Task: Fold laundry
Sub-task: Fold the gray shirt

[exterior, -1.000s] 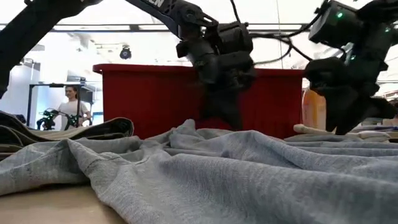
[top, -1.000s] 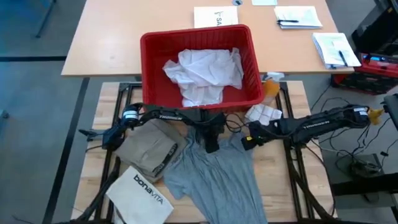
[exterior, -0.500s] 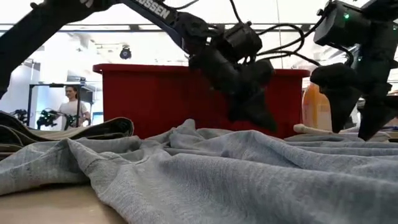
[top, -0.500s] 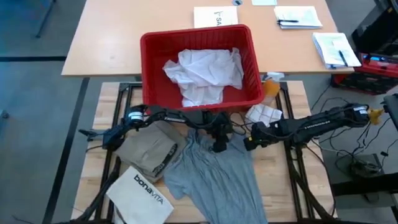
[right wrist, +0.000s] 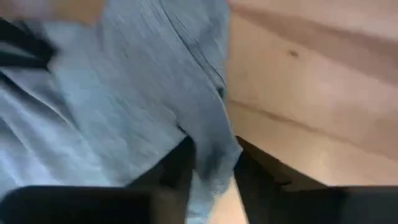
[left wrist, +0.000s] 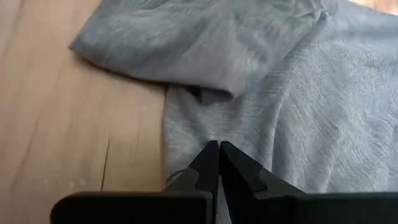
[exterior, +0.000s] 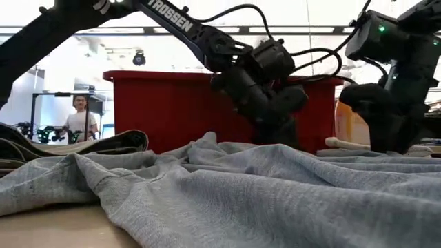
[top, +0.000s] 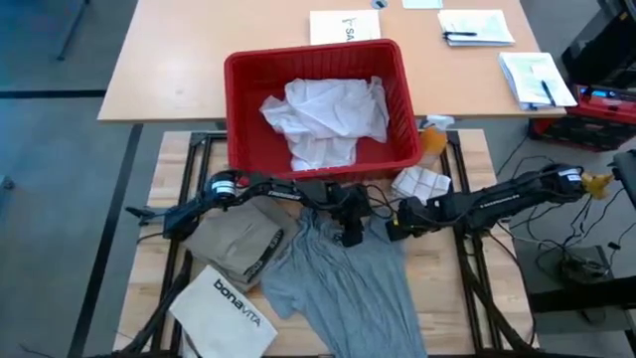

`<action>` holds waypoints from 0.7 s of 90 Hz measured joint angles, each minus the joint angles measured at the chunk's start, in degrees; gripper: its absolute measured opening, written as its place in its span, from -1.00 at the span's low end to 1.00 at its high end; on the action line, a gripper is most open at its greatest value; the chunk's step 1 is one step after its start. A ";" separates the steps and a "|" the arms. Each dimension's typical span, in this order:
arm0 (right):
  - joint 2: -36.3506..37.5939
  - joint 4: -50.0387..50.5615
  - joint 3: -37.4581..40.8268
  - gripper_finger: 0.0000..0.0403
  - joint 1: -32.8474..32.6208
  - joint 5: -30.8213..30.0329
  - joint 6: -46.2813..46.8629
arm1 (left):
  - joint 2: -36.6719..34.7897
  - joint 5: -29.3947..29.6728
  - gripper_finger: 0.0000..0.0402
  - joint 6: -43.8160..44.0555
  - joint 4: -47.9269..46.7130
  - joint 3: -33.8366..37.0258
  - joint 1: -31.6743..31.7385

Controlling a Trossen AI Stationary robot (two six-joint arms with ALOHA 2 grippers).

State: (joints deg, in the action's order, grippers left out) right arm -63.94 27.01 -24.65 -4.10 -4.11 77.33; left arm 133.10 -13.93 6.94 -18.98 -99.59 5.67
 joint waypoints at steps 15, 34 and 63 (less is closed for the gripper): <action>2.47 4.09 -1.63 -0.97 -0.89 -0.07 -0.29 | 0.00 0.58 -1.00 0.20 -0.22 0.04 0.00; 6.70 18.53 -6.91 -0.98 -7.48 -3.34 6.70 | 0.00 1.01 -1.00 3.00 -0.55 0.09 0.11; 7.18 23.30 -7.78 -0.99 -17.35 -2.42 25.20 | 0.04 1.22 -1.00 3.23 -0.57 0.13 0.07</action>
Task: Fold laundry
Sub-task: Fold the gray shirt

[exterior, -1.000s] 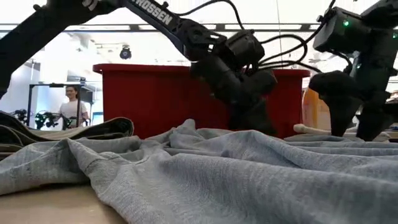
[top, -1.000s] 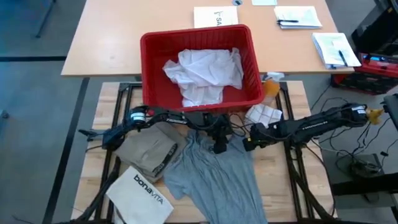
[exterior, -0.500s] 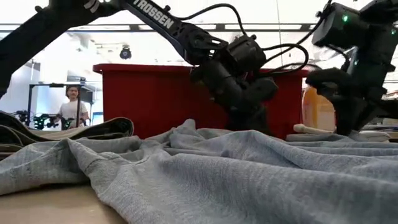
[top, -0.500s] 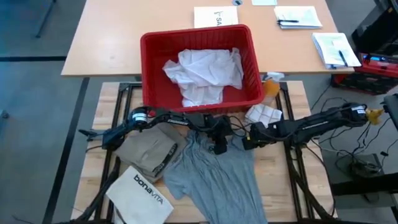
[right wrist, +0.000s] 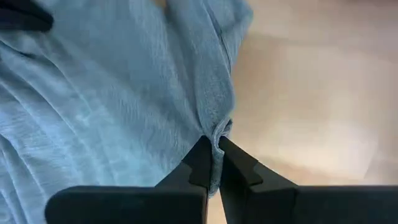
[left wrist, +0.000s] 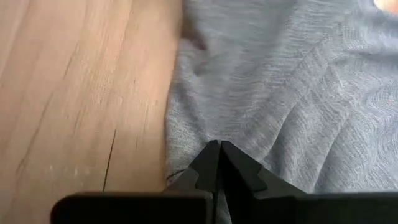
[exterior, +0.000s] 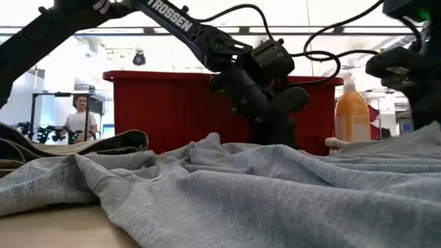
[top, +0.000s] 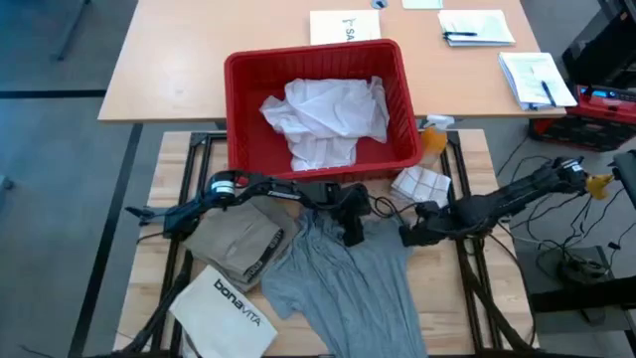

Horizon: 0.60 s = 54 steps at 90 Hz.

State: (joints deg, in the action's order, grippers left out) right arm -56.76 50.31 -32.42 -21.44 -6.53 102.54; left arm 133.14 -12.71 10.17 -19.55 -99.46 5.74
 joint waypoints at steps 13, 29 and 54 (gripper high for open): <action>-1.44 0.15 0.02 -0.99 -5.03 0.94 6.73 | 0.01 0.04 -1.00 0.00 -0.04 0.02 -0.02; -4.81 -0.25 0.48 -0.93 -8.82 -0.92 14.81 | 0.02 0.02 -1.00 0.02 -0.04 0.04 -0.02; -6.48 -5.41 -2.42 -0.37 -15.89 -6.05 18.06 | 0.07 -0.24 -1.00 0.02 -0.09 0.07 0.00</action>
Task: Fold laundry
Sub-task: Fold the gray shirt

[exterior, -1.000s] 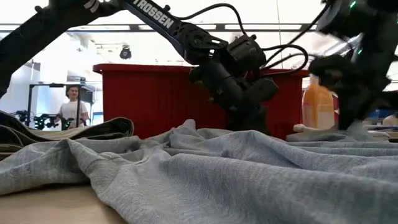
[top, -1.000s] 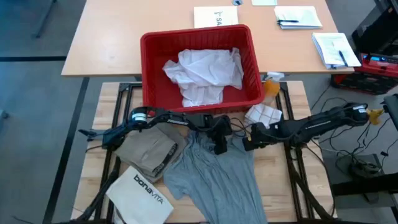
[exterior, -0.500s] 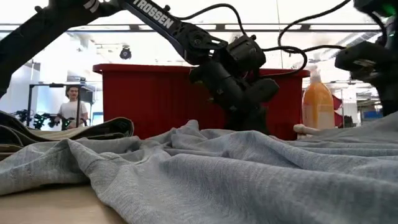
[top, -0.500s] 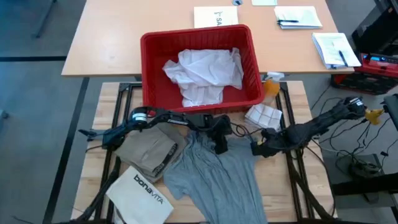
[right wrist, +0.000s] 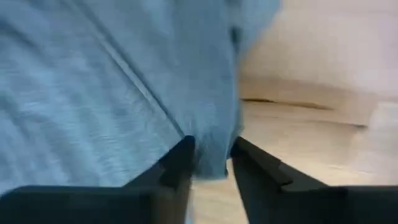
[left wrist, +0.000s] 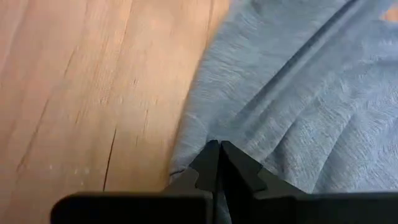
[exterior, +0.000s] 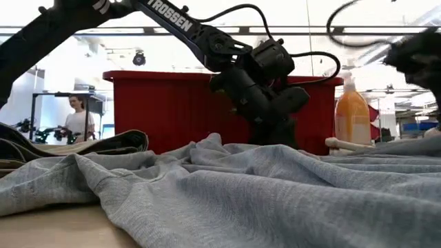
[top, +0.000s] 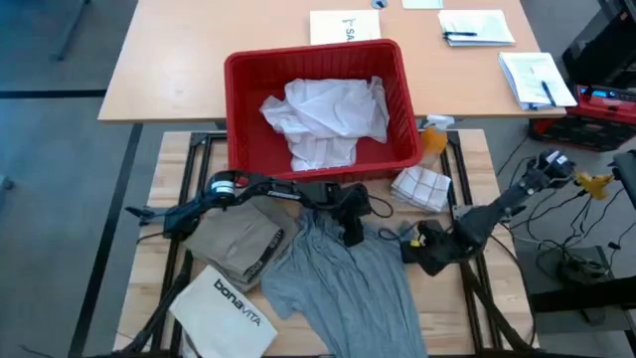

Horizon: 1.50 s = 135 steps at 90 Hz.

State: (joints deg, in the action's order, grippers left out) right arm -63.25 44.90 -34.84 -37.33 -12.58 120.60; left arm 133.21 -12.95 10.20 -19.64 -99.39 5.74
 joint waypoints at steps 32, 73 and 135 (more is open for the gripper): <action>4.36 18.86 -3.11 -0.03 1.34 -5.58 2.64 | 0.00 -0.18 -1.00 -0.02 -0.03 0.00 0.00; 17.04 -0.27 8.16 -0.18 20.79 -2.97 -23.39 | 0.02 -1.29 -1.00 0.22 -0.24 0.02 0.00; 15.13 -17.11 16.25 -0.38 34.99 3.96 -36.08 | 0.04 -1.22 -1.00 1.05 -0.15 0.04 -0.02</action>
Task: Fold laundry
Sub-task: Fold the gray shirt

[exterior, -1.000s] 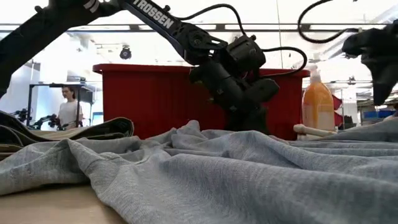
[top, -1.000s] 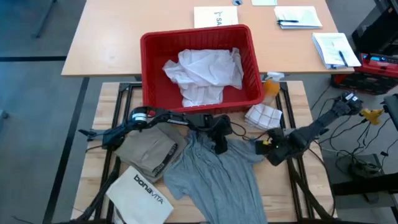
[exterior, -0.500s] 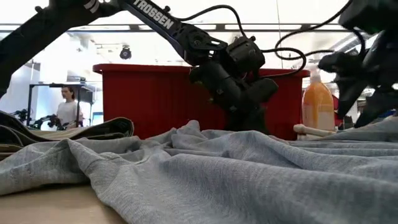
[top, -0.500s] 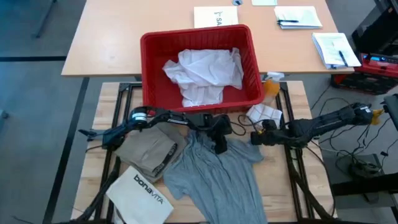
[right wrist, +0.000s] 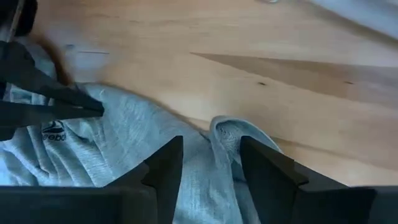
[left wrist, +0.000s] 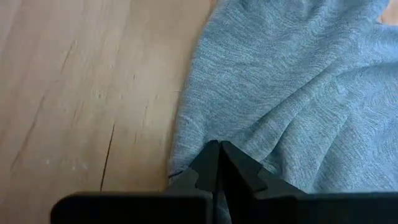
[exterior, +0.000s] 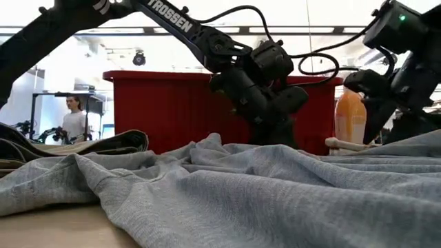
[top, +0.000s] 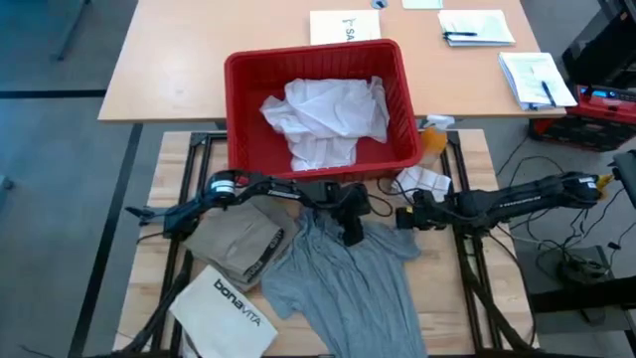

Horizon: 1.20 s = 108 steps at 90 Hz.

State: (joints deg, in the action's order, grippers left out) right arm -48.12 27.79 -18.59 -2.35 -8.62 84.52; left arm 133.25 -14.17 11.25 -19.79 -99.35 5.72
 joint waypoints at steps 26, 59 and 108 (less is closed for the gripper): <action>-1.11 -0.03 2.38 -0.96 0.02 -0.41 -0.74 | 0.00 0.02 -1.00 -0.15 0.07 0.00 0.00; 4.04 22.90 -7.65 -1.00 -2.83 -3.76 3.46 | 0.00 0.04 -1.00 -0.17 -0.22 0.00 0.28; 4.72 21.22 -8.24 -1.00 -4.61 -15.94 -0.08 | 0.00 -0.02 -1.00 -0.02 0.00 0.00 0.46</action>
State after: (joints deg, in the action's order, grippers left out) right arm -43.40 49.00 -26.83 -6.96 -24.56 84.44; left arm 133.25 -14.20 11.22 -19.79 -99.35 6.17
